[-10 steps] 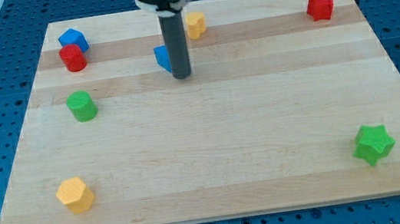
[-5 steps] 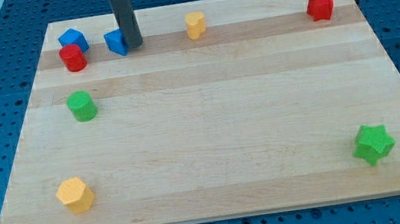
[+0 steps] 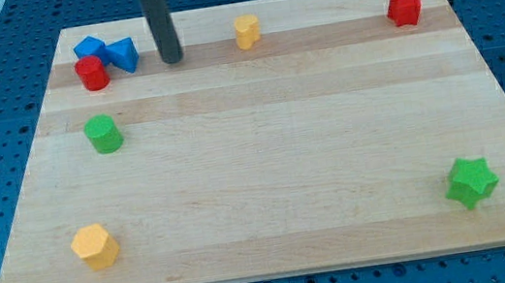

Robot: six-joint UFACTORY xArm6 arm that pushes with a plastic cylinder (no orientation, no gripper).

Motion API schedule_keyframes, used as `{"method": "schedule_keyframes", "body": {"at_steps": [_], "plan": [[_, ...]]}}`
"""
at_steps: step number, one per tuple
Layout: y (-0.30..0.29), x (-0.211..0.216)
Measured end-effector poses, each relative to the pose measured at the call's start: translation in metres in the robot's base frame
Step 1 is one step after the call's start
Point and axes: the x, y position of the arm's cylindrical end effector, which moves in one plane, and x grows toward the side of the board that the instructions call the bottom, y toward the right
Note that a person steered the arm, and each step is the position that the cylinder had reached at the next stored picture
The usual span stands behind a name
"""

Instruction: Push the triangle right beside the cube

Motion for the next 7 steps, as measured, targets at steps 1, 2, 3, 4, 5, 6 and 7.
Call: {"method": "schedule_keyframes", "body": {"at_steps": [1,2,3,4,5,6,7], "plan": [[0.012,0.012],[0.014,0.038],[0.079,0.103],[0.147,0.103],[0.151,0.103],[0.151,0.102],[0.162,0.092]]}}
